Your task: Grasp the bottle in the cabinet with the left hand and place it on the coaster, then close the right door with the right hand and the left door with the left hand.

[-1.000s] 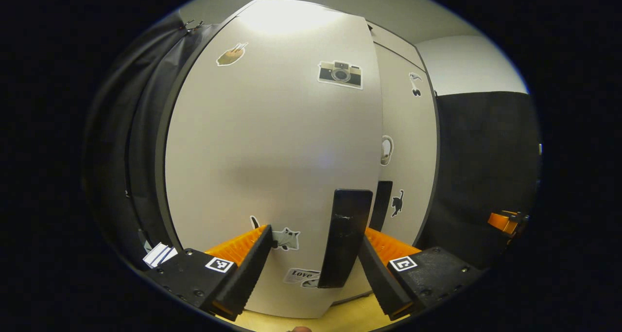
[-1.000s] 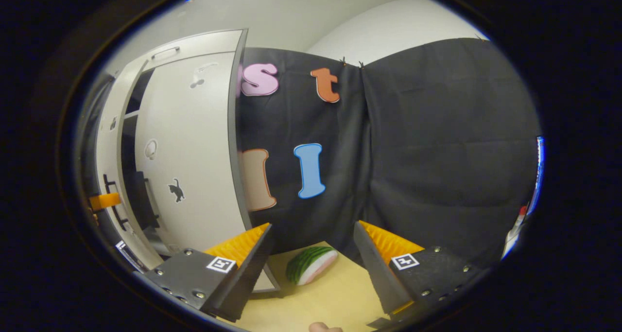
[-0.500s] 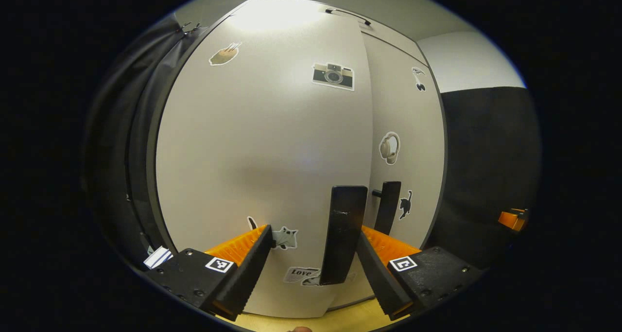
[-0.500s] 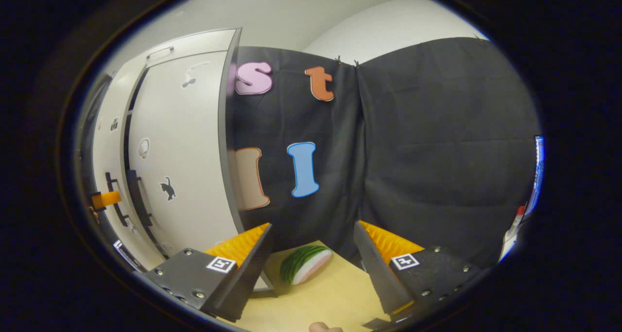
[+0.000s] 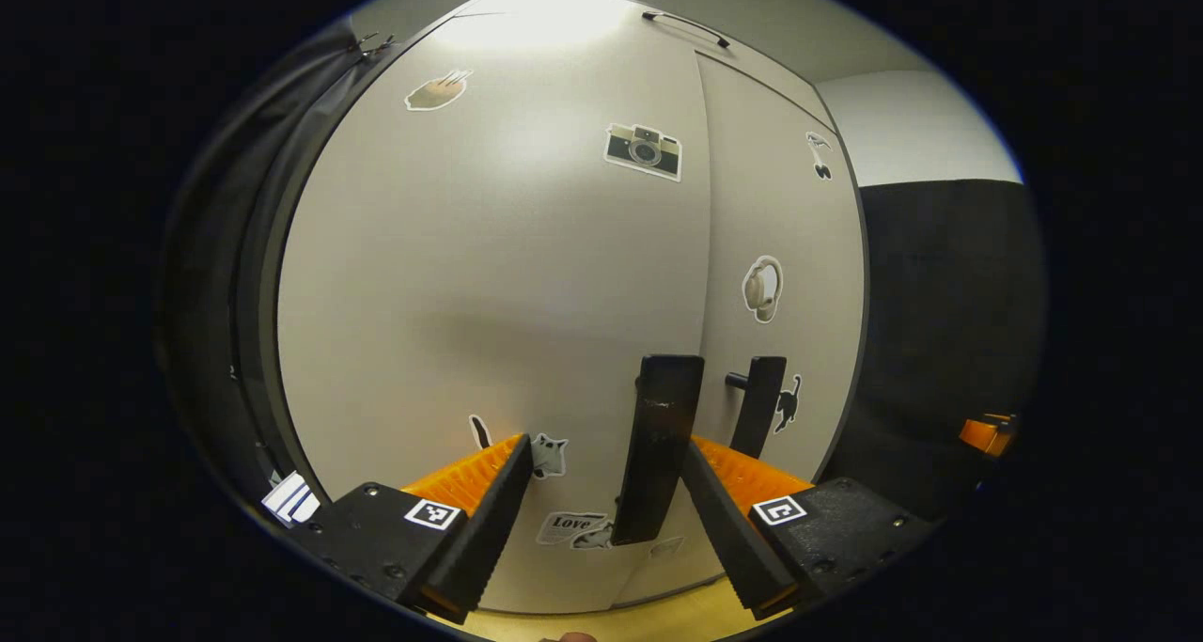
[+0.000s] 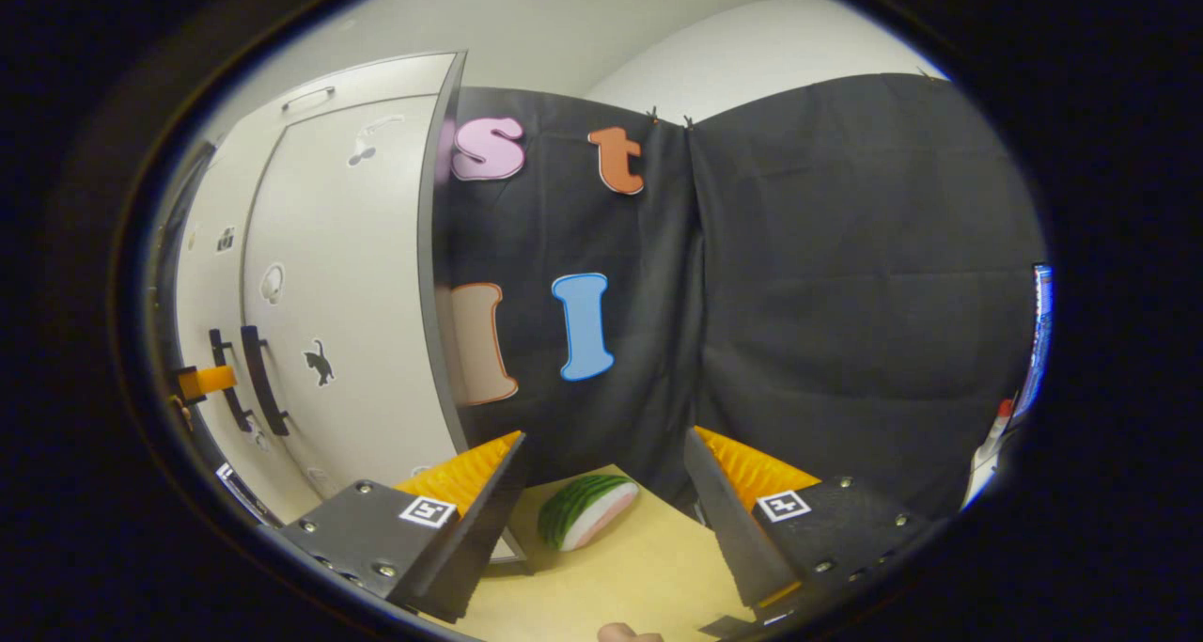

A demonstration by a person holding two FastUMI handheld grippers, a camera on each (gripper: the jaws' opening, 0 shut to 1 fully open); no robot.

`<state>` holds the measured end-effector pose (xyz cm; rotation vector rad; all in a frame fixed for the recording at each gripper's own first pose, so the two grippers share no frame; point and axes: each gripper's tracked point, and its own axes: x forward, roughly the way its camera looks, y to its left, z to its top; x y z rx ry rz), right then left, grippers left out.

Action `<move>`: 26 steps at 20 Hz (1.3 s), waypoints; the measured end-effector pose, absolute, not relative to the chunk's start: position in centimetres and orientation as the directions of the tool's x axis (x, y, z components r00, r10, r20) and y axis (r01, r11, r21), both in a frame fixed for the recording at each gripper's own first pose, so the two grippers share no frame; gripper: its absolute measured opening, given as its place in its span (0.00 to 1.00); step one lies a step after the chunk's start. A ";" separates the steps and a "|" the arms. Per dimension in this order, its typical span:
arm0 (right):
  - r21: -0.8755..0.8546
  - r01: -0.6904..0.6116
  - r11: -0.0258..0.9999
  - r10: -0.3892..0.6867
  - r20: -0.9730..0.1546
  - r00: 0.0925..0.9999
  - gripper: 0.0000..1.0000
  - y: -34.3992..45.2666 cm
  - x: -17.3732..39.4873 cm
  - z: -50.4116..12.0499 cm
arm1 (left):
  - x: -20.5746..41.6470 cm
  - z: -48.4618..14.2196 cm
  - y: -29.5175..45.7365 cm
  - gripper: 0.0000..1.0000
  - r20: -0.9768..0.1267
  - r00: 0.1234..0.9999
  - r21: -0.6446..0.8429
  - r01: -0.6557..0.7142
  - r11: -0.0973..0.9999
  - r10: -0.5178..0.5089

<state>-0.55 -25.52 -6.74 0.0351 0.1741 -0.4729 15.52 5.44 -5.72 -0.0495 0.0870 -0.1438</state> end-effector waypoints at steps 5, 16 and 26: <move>-0.010 0.447 0.894 -0.442 -0.177 0.879 1.00 -25.3 0.2 -7.0 | 15.7 -5.8 5.5 0.98 -0.084 0.986 -0.055 0.139 0.989 -0.143; -0.012 0.396 0.918 -0.390 -0.198 0.899 1.00 -23.7 1.7 -8.2 | 15.9 -5.8 5.5 0.97 -0.073 0.988 -0.058 0.134 0.989 -0.138; 0.001 0.290 0.957 -0.284 -0.193 0.939 1.00 -19.4 1.2 -7.1 | 16.0 -5.9 5.4 0.97 -0.095 0.987 -0.081 0.123 0.989 -0.131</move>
